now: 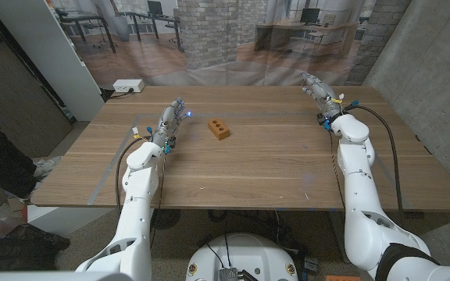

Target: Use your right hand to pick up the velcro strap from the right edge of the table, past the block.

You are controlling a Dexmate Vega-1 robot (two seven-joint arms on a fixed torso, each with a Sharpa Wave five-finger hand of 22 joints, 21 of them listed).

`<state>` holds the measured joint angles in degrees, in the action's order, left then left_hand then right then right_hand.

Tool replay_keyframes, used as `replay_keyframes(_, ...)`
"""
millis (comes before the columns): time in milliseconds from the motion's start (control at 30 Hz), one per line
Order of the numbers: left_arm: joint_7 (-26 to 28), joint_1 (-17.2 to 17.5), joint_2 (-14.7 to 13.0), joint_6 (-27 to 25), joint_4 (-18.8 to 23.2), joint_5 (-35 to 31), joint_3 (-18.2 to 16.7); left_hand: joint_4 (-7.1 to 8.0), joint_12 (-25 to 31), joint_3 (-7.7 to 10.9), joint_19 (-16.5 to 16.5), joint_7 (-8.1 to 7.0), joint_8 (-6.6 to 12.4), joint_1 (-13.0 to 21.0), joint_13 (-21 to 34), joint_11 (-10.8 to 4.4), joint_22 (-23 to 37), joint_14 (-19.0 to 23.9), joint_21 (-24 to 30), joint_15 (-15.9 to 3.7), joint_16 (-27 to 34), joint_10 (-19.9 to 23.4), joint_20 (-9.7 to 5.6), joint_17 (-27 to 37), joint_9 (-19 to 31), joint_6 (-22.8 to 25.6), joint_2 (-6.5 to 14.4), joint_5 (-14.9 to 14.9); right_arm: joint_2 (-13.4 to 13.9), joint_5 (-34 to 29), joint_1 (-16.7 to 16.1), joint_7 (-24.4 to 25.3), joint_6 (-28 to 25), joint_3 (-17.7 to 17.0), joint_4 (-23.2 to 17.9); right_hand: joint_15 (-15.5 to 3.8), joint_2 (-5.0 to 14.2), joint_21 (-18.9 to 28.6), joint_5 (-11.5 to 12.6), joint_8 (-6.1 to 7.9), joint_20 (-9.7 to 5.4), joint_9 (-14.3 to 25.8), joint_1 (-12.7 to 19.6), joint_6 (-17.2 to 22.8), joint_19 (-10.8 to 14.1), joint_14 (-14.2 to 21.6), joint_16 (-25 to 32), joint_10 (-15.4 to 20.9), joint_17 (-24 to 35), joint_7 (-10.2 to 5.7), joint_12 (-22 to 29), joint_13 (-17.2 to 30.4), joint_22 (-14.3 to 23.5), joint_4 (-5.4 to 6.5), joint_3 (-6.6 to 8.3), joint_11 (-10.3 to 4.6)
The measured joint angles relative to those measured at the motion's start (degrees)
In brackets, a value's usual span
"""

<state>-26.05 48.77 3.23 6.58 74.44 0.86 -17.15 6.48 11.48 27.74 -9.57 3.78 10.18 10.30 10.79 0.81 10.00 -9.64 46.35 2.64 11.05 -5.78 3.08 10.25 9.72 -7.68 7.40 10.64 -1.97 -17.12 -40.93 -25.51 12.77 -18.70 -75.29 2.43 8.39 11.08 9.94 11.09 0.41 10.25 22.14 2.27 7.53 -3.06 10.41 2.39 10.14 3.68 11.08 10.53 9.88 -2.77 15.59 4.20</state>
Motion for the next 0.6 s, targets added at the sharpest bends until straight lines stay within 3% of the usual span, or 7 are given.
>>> replay_keyframes(600,0.16,0.69,0.31,-0.05,0.99,-0.03,0.02,0.0,0.0,0.0,0.0,0.0,0.0,0.0,0.0,0.0,0.0,0.0,-0.6,0.0,0.0,0.0,0.0,0.0,0.0,0.0,0.0,0.0,1.65,-3.37,0.09,1.16,0.22,0.38,-2.08,-0.31,0.3,0.0,0.0,0.0,-0.42,0.0,0.29,1.22,0.42,0.31,0.0,0.3,0.0,0.01,0.0,0.0,0.0,-0.4,0.41,-0.3)
